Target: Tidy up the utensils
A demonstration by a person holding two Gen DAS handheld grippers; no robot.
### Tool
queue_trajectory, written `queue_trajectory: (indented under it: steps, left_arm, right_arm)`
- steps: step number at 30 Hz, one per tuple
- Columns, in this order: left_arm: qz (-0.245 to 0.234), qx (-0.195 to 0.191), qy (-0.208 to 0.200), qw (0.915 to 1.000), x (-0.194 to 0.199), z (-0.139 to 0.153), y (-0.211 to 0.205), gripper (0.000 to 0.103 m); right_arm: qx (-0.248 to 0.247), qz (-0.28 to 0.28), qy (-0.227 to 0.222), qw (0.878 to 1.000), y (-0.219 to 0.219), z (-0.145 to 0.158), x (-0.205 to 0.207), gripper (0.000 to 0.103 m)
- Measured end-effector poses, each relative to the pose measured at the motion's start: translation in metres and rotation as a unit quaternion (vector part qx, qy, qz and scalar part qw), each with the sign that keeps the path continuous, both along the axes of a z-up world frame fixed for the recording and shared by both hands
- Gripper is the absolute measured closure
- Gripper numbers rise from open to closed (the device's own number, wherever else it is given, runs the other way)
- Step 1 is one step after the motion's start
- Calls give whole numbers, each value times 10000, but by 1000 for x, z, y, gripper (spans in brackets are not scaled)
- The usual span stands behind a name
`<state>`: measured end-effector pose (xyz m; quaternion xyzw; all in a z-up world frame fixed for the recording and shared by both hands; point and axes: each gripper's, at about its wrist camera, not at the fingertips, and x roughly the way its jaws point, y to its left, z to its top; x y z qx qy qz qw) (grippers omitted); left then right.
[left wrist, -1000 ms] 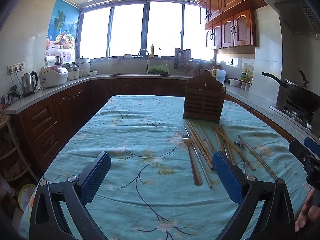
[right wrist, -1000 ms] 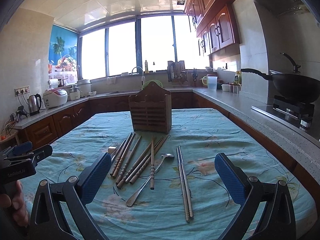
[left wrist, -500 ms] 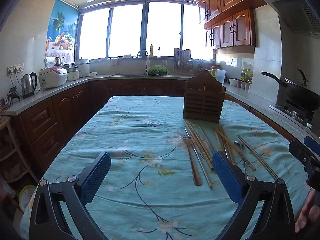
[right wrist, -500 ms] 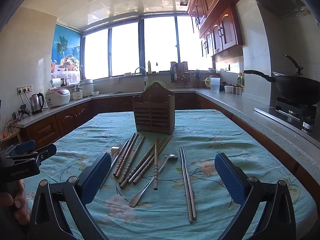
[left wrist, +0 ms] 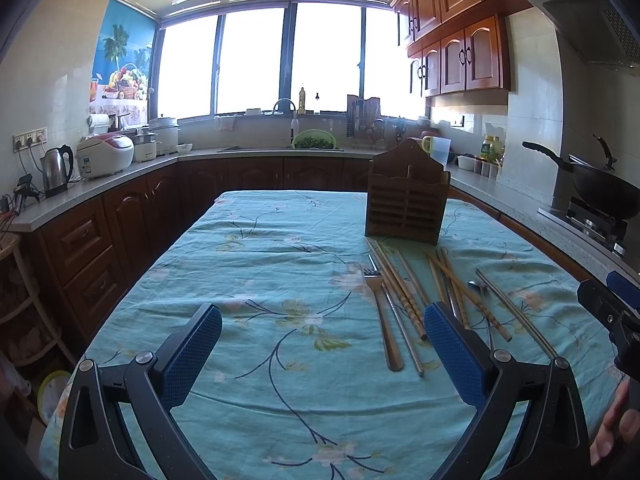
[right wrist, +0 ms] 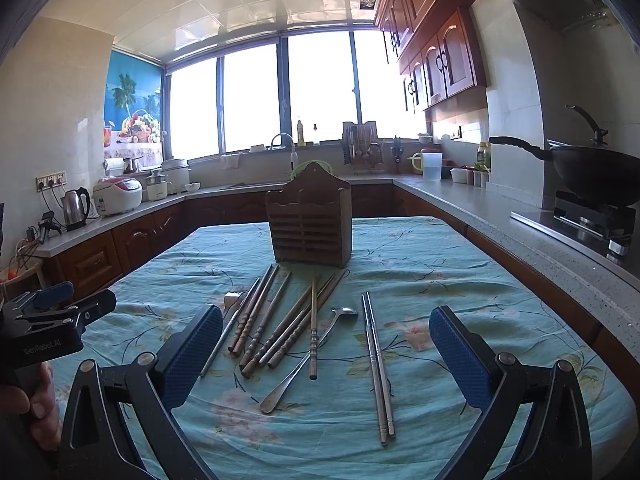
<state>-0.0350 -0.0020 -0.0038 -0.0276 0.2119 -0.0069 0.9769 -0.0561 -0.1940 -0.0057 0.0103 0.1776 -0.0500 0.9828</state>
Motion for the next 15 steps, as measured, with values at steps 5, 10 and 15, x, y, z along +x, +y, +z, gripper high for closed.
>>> queue_trajectory:
  steps: [5, 10, 15]
  left_arm:
    - [16, -17, 24, 10000, 1, -1, 1, 1]
    - [15, -1, 52, 10000, 2, -1, -1, 1]
    - [37, -56, 131, 9999, 6, -3, 0, 1]
  right_arm:
    - [25, 16, 33, 10000, -1, -1, 2, 0]
    - [80, 29, 64, 9999, -2, -3, 2, 0]
    - [202, 51, 164, 9996, -7, -4, 7, 0]
